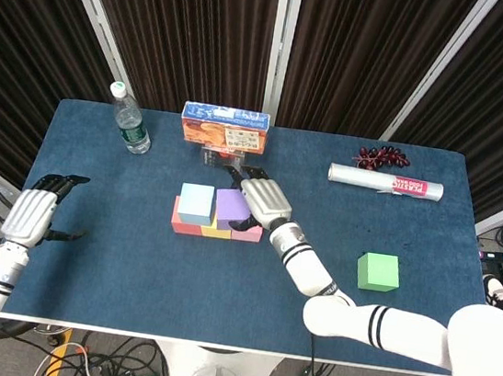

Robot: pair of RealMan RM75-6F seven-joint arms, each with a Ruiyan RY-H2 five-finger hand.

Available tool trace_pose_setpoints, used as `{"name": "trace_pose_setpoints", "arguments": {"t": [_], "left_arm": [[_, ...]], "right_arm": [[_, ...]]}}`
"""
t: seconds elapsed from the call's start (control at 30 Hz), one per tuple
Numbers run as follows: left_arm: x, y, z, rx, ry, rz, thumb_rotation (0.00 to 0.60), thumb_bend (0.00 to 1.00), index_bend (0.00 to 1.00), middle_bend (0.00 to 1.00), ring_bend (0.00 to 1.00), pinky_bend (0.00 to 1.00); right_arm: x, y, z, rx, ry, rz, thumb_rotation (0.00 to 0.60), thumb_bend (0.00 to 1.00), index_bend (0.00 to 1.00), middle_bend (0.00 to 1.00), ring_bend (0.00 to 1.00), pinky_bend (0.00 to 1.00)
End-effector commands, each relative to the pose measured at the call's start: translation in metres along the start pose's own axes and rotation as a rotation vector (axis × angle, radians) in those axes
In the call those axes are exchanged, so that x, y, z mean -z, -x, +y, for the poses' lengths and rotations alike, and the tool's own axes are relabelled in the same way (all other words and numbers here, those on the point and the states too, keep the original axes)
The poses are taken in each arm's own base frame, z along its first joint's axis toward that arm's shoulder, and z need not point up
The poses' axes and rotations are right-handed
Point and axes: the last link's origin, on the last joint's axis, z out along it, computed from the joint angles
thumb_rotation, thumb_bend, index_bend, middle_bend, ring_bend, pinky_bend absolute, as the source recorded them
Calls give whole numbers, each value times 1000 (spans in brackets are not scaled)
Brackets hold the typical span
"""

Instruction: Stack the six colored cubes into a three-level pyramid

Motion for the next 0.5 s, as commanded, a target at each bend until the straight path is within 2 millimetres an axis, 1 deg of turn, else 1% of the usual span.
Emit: {"name": "trace_pose_setpoints", "arguments": {"t": [0.03,0.5], "left_arm": [[0,0,-1,4,-2,0,600,84,186,217,211,164],[1,2,-6,17,-7,1,600,85,187,216,211,164]], "right_arm": [[-3,1,-2,5,4,5,600,184,0,361,31,0],[-7,4,-8,21,29,22,600,180,0,357,31,0]]}}
